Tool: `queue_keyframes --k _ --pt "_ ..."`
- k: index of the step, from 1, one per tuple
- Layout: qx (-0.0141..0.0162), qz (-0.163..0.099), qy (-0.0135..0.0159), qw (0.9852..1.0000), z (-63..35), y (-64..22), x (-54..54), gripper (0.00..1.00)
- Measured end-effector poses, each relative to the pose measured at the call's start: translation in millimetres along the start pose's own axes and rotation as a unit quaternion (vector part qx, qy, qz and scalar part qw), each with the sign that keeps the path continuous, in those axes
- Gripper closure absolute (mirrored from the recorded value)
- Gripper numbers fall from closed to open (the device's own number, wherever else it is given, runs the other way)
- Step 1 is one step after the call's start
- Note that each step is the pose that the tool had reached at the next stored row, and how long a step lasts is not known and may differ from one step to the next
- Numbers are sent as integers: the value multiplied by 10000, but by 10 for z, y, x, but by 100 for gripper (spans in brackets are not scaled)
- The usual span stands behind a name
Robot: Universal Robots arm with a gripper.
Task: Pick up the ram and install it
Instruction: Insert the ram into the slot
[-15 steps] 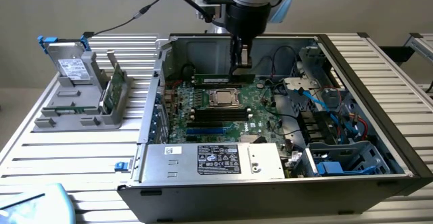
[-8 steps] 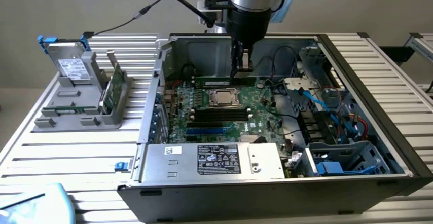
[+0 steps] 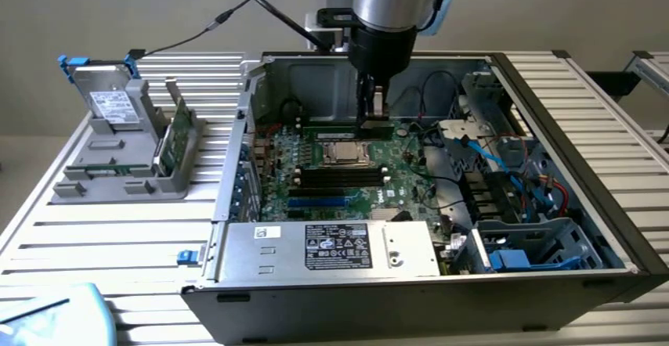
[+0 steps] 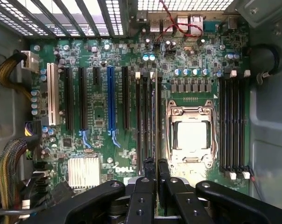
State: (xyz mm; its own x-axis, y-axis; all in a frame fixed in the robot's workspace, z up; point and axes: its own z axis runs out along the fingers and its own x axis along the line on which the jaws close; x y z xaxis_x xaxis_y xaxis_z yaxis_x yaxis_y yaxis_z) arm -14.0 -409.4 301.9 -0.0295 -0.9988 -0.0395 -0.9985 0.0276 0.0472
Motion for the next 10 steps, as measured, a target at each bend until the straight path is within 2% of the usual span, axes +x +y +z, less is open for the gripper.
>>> queue_keyframes --k 10 --pt "1 35 -1 10000 178 -8 7 86"
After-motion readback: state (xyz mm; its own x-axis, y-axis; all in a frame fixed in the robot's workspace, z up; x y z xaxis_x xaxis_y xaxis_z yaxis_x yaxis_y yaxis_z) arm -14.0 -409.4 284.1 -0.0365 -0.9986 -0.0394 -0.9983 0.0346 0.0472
